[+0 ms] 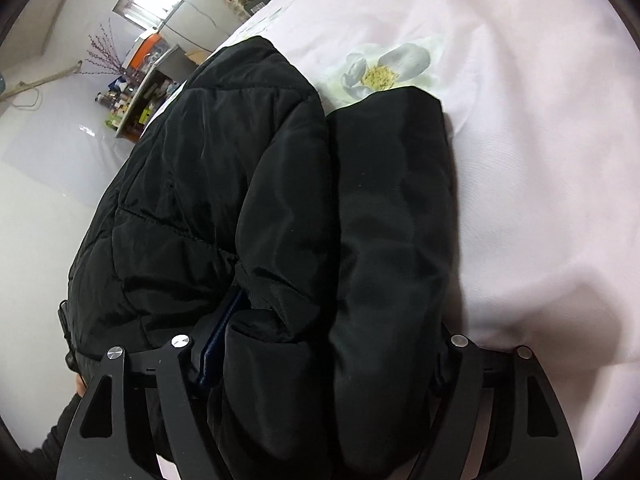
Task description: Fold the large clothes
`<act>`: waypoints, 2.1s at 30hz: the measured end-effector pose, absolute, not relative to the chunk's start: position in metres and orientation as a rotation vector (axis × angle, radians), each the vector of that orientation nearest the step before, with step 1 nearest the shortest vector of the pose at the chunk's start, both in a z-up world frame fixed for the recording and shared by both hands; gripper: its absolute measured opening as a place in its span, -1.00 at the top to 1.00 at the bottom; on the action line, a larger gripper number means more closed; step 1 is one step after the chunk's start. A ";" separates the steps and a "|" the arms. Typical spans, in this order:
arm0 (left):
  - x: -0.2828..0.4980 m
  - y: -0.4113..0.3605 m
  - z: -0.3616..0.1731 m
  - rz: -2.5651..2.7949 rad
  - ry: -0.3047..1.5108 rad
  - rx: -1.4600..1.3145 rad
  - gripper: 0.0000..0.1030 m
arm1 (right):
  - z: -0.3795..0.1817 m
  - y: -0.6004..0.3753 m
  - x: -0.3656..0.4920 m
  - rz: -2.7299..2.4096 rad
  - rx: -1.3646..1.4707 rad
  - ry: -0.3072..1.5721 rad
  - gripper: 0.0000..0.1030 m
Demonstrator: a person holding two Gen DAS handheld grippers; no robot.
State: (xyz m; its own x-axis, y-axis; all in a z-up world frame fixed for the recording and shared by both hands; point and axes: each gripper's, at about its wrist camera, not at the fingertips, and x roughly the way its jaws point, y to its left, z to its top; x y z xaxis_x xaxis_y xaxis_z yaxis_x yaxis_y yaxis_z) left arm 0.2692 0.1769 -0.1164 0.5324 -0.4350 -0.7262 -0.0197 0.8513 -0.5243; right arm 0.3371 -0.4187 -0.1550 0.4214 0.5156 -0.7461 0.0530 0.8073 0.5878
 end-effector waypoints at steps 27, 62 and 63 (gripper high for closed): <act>0.134 0.180 0.018 -0.191 0.825 -0.333 0.48 | -0.027 -0.387 0.211 0.331 0.445 0.947 0.48; 0.309 0.244 0.035 -0.112 0.739 -0.292 0.47 | -0.021 -0.293 0.394 0.392 0.397 0.880 0.47; 0.317 0.244 0.029 -0.112 0.741 -0.289 0.47 | -0.025 -0.292 0.399 0.392 0.398 0.882 0.47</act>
